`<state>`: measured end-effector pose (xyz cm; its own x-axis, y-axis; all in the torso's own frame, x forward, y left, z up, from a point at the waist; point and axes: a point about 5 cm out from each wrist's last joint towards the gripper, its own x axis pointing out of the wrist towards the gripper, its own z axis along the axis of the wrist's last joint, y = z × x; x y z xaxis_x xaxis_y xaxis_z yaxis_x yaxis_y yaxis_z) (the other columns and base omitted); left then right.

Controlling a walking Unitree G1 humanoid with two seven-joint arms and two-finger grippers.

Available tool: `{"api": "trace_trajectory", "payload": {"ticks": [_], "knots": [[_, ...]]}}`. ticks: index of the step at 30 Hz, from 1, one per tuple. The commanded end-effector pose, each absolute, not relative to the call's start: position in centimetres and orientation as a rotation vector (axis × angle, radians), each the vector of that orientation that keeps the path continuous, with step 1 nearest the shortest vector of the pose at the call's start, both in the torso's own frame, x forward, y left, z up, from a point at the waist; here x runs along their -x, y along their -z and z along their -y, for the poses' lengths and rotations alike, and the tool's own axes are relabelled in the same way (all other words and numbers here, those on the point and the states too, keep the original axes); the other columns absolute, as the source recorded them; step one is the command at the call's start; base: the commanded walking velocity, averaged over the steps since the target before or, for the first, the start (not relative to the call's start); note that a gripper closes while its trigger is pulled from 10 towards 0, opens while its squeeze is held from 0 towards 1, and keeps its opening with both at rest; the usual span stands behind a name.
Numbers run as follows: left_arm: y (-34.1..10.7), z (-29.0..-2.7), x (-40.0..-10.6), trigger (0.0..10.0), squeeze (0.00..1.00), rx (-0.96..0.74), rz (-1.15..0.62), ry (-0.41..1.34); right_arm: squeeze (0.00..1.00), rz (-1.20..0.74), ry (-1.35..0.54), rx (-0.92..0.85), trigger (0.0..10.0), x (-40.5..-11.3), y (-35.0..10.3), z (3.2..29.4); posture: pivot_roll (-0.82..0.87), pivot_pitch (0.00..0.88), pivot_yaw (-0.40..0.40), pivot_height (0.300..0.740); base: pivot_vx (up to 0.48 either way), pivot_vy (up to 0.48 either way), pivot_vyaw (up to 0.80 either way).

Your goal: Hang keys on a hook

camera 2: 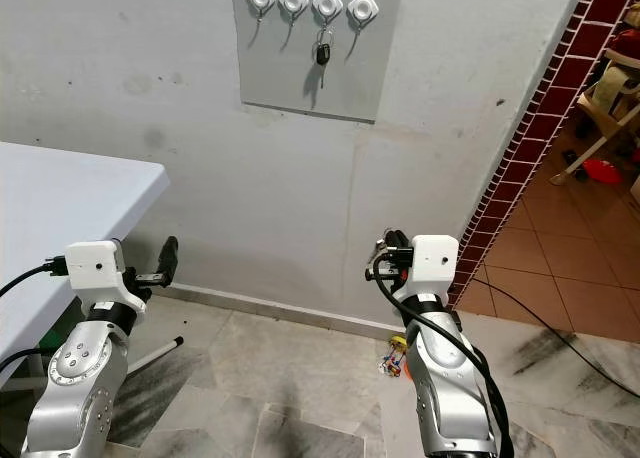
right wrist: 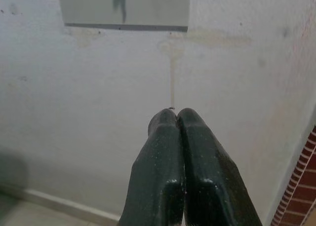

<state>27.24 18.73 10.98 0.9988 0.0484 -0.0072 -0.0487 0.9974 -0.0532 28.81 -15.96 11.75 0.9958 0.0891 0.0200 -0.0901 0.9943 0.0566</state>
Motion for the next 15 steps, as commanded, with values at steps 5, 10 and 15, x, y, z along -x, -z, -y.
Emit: {"api": "trace_trajectory", "payload": {"ticks": [5, 10, 15], "knots": [[-11.51, -19.05, -27.43, 10.0, 0.0, 0.061, 0.0, -0.011, 0.0, 0.088, -0.162, -0.038, 10.0, -28.77, -12.63, 15.68, -0.1, 0.0, 0.009, 0.74, 0.0, 0.0, 0.0], [-11.52, -19.05, -27.43, 10.0, 0.0, 0.061, -0.001, -0.011, 0.0, 0.085, -0.161, -0.038, 10.0, -28.79, -12.64, 15.67, -0.1, 0.0, 0.009, 0.74, 0.0, 0.0, 0.0], [-11.48, -18.33, -27.3, 10.0, 0.0, 0.067, -0.015, 0.059, 0.0, 0.101, -0.183, -0.076, 10.0, -28.58, -12.66, 15.56, -0.1, 0.0, 0.012, 0.74, 0.0, 0.0, 0.0]]}}
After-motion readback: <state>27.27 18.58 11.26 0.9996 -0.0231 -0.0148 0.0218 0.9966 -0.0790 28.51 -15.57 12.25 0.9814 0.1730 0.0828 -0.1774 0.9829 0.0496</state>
